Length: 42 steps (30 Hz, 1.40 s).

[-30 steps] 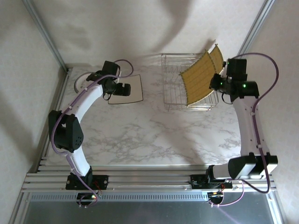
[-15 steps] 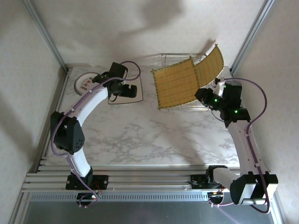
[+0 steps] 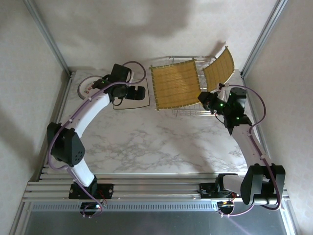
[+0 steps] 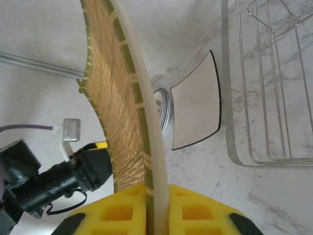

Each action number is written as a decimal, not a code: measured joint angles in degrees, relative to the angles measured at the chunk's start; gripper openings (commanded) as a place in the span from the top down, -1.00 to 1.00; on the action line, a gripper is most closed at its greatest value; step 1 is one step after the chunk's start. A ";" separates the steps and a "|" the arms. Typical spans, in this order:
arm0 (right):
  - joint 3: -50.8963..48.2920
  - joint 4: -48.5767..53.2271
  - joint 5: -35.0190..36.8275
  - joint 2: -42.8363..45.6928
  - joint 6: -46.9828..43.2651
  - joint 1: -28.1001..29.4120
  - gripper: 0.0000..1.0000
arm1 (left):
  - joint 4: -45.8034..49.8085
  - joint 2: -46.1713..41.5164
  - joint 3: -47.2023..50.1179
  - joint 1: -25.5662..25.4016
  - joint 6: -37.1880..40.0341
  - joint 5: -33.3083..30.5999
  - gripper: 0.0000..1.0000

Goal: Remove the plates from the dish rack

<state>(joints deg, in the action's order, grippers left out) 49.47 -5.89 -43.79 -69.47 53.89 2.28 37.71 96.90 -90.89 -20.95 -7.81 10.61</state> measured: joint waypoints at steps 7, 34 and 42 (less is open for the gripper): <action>0.00 -2.62 -1.16 -2.73 1.05 0.02 1.00 | -14.45 -7.41 9.55 4.85 -5.03 19.06 -0.99; 8.46 -4.68 -6.34 -14.93 0.55 4.68 1.00 | -52.43 -0.35 19.39 5.42 -29.55 41.18 0.01; 10.03 -5.79 -7.19 -18.05 0.39 5.22 1.00 | -53.48 1.42 19.50 5.35 -31.54 42.16 0.28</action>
<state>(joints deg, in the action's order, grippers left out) 59.51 -11.68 -50.98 -87.53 54.28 7.51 -15.77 98.32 -71.40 -15.59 -39.35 52.77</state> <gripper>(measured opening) 0.139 0.428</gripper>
